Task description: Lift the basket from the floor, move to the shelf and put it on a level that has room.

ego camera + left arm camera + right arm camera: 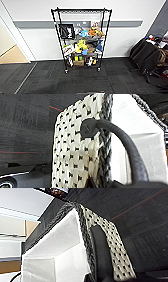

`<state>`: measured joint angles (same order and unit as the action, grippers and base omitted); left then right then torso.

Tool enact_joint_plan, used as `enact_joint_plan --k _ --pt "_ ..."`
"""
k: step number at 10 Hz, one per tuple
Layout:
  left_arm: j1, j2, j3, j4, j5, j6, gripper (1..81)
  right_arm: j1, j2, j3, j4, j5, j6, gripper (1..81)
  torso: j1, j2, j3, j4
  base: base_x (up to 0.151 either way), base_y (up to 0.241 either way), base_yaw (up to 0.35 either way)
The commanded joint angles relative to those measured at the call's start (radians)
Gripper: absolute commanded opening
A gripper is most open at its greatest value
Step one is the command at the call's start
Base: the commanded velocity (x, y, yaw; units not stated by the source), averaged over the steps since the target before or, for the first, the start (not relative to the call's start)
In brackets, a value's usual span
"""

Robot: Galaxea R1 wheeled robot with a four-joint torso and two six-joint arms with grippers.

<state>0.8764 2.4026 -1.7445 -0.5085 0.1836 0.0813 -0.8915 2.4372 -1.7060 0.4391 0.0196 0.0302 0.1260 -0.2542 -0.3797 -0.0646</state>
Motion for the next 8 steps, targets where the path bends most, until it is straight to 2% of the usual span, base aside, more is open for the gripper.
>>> enact_joint_plan --k 1,2,3,5,6,8 --pt "-0.104 -0.023 0.031 -0.019 0.071 0.017 1.0 0.102 -0.042 0.023 0.013 -0.035 0.014 1.0 -0.062 0.097 0.097 0.000 0.000 0.000 0.000" --pt "-0.102 -0.023 0.031 -0.018 0.071 0.017 1.0 0.102 -0.042 0.025 0.015 -0.035 0.014 1.0 -0.084 0.129 0.130 0.000 0.000 0.000 0.000" --pt "-0.099 -0.023 0.031 -0.018 0.071 0.018 1.0 0.101 -0.042 0.026 0.015 -0.035 0.014 1.0 -0.041 0.061 0.164 0.000 0.000 0.000 0.000" --pt "-0.095 -0.022 0.031 -0.015 0.073 0.018 1.0 0.098 -0.042 0.030 0.015 -0.035 0.014 1.0 -0.068 0.099 0.215 0.000 0.000 0.000 0.000" --pt "-0.090 -0.022 0.029 -0.013 0.073 0.018 1.0 0.094 -0.042 0.030 0.015 -0.035 0.014 1.0 -0.074 0.109 0.175 0.000 0.000 0.000 0.000" --pt "-0.081 -0.020 0.022 -0.012 0.074 0.021 1.0 0.084 -0.042 0.034 0.015 -0.033 0.014 1.0 -0.077 0.113 0.189 0.000 0.000 0.000 0.000"
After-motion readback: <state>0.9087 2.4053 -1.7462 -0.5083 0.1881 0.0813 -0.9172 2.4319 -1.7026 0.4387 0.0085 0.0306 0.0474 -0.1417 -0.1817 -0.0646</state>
